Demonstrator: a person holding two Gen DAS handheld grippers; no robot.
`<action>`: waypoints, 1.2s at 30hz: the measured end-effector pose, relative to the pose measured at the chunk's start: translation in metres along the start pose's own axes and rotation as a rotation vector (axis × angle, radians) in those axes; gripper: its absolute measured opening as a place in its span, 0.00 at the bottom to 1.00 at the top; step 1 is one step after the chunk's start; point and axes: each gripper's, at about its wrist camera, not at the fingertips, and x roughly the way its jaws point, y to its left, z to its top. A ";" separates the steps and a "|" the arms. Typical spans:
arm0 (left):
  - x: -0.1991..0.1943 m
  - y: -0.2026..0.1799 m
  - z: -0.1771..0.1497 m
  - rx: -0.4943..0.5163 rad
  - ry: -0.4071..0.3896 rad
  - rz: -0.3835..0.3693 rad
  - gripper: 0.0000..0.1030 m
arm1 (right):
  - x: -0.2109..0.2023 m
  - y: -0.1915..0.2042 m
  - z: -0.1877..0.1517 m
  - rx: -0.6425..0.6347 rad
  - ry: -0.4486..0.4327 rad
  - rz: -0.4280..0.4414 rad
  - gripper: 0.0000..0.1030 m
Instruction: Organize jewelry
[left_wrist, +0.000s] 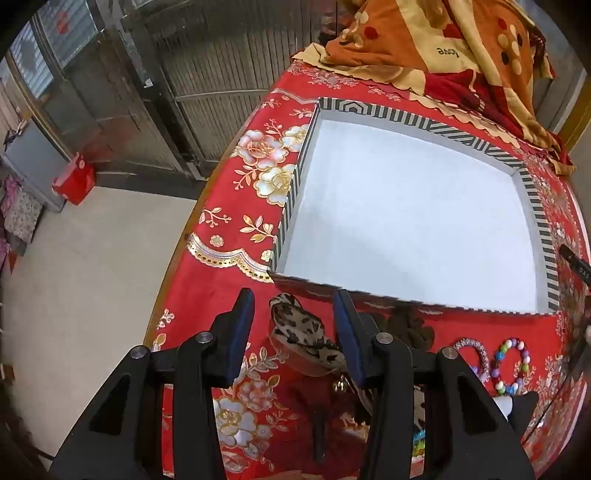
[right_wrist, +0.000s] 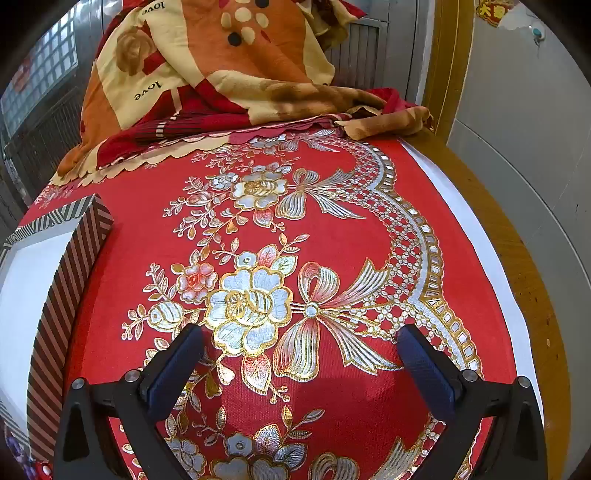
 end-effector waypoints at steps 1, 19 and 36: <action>0.000 0.000 0.000 -0.003 -0.001 0.001 0.42 | 0.000 0.000 0.000 0.000 0.000 0.000 1.00; -0.040 0.002 -0.055 -0.083 -0.055 -0.033 0.42 | -0.142 0.073 -0.075 0.024 0.117 0.263 0.98; -0.076 -0.013 -0.089 -0.110 -0.089 -0.032 0.42 | -0.235 0.184 -0.109 -0.178 0.029 0.293 0.98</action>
